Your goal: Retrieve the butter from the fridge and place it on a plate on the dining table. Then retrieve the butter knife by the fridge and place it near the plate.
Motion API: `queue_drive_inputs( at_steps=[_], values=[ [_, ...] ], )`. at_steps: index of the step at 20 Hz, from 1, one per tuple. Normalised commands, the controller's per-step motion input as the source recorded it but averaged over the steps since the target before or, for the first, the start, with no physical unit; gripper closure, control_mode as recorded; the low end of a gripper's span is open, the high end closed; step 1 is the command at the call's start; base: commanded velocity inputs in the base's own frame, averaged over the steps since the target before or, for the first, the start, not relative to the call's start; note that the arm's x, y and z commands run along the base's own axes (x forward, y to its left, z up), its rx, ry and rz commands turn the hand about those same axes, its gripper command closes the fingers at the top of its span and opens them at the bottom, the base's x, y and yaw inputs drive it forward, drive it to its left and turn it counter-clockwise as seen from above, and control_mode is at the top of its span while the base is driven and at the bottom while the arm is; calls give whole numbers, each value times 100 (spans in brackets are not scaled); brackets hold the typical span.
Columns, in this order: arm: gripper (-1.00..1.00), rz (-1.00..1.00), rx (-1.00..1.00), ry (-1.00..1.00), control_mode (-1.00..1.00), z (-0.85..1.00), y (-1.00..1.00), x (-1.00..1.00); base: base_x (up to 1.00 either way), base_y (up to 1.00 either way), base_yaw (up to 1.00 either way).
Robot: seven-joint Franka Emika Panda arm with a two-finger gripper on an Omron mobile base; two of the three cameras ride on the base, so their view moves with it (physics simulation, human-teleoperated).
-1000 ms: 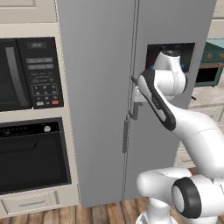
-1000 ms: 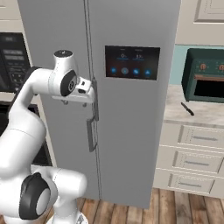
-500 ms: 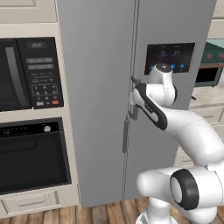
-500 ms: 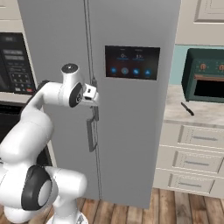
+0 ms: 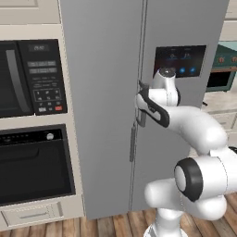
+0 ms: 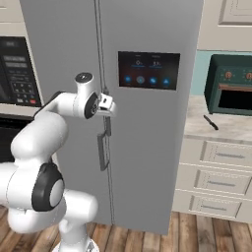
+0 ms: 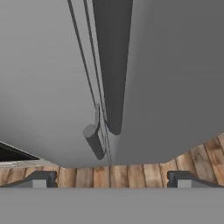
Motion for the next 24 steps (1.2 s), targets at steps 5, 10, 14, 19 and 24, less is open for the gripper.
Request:
queue_drive_inputs(
  at_steps=[5,10,14,19,24],
  values=[
    [-100,0,-7,0,-100,-1,-13,67,0,0,0],
    [-100,1,-2,-6,-100,0,-2,57,0,0,0],
    [-100,1,0,-5,-100,-2,0,39,0,0,0],
    [-100,0,0,-9,-100,-17,0,34,0,0,0],
    [-100,0,0,-6,-100,-25,-1,53,0,0,0]
  ],
)
